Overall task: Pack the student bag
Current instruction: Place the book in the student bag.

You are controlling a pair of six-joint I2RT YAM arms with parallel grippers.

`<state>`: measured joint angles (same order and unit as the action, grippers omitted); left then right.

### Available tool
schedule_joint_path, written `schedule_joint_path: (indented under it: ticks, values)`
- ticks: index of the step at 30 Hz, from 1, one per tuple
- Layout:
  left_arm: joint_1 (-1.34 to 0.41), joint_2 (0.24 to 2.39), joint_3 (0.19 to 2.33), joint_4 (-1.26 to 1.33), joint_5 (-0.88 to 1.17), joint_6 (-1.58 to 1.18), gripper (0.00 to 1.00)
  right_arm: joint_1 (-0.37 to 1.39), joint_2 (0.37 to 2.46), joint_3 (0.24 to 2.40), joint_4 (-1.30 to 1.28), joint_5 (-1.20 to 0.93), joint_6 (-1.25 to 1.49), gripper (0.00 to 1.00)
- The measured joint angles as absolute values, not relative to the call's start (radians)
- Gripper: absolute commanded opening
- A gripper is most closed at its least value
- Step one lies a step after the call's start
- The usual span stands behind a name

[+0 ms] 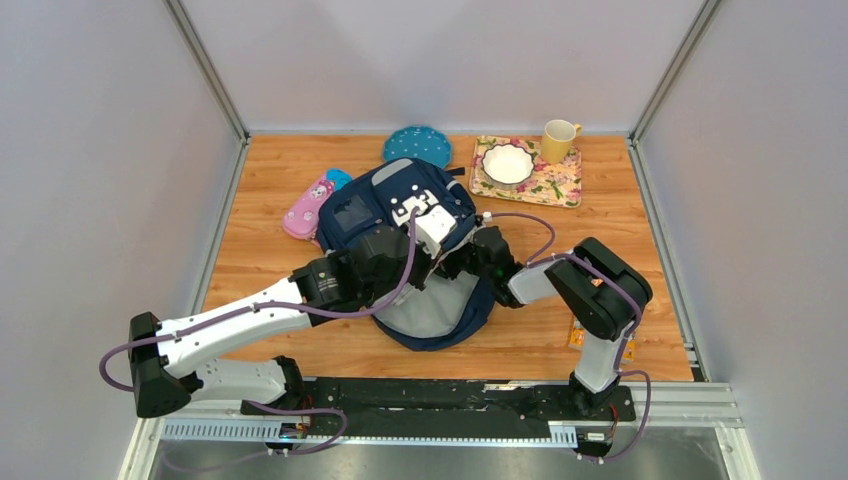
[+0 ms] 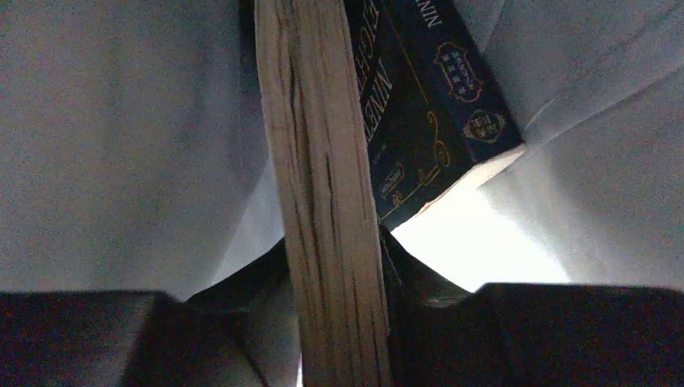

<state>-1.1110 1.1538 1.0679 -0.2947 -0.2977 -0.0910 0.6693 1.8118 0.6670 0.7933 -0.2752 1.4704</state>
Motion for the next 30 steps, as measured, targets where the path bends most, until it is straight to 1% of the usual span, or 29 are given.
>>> schedule_joint_path:
  ticks: [1,2,3,4,5,6,8,11,15,16,18,19,20,22,23,24,25,28,30]
  values:
    - [-1.111,1.153,1.064,-0.295,-0.297,-0.092,0.00,0.669,1.822,0.667,0.805,-0.274,1.470,0.45]
    - [-1.111,1.153,1.061,-0.294,-0.298,-0.092,0.00,0.669,1.826,0.666,0.810,-0.274,1.468,0.52]
    - [-1.111,1.152,1.057,-0.294,-0.297,-0.092,0.00,0.669,1.827,0.663,0.811,-0.274,1.463,0.57]
    - [-1.111,1.151,1.052,-0.292,-0.298,-0.093,0.00,0.670,1.826,0.658,0.811,-0.274,1.457,0.59]
    - [-1.111,1.150,1.048,-0.290,-0.297,-0.093,0.00,0.670,1.822,0.647,0.811,-0.273,1.448,0.68]
    - [-1.111,1.149,1.045,-0.288,-0.297,-0.094,0.00,0.671,1.813,0.633,0.804,-0.273,1.435,0.70]
    - [-1.112,1.149,1.043,-0.286,-0.297,-0.096,0.00,0.672,1.783,0.602,0.780,-0.272,1.413,0.73]
    - [-1.112,1.148,1.042,-0.285,-0.298,-0.096,0.00,0.674,1.706,0.568,0.699,-0.270,1.370,0.74]
    - [-1.112,1.147,1.042,-0.276,-0.298,-0.097,0.00,0.683,1.596,0.529,0.607,-0.252,1.330,0.74]
    - [-1.112,1.147,1.042,-0.275,-0.298,-0.097,0.00,0.685,1.575,0.524,0.584,-0.248,1.324,0.73]
    - [-1.112,1.146,1.040,-0.271,-0.298,-0.099,0.00,0.686,1.545,0.520,0.540,-0.241,1.312,0.61]
    - [-1.112,1.146,1.040,-0.271,-0.298,-0.099,0.00,0.686,1.539,0.520,0.527,-0.238,1.308,0.51]
    - [-1.112,1.145,1.039,-0.270,-0.298,-0.100,0.00,0.687,1.536,0.520,0.516,-0.236,1.303,0.34]
    - [-1.112,1.145,1.036,-0.267,-0.298,-0.103,0.00,0.690,1.536,0.520,0.494,-0.235,1.292,0.19]
    - [-1.112,1.145,1.034,-0.267,-0.297,-0.105,0.00,0.690,1.536,0.520,0.482,-0.234,1.293,0.07]
    - [-1.112,1.145,1.034,-0.267,-0.297,-0.106,0.00,0.690,1.536,0.521,0.479,-0.236,1.295,0.02]
    - [-1.112,1.145,1.034,-0.266,-0.296,-0.107,0.00,0.691,1.538,0.524,0.475,-0.237,1.298,0.00]
    - [-1.112,1.145,1.034,-0.265,-0.294,-0.111,0.00,0.693,1.555,0.553,0.463,-0.239,1.301,0.00]
    - [-1.112,1.145,1.034,-0.264,-0.294,-0.115,0.00,0.694,1.591,0.610,0.442,-0.239,1.299,0.00]
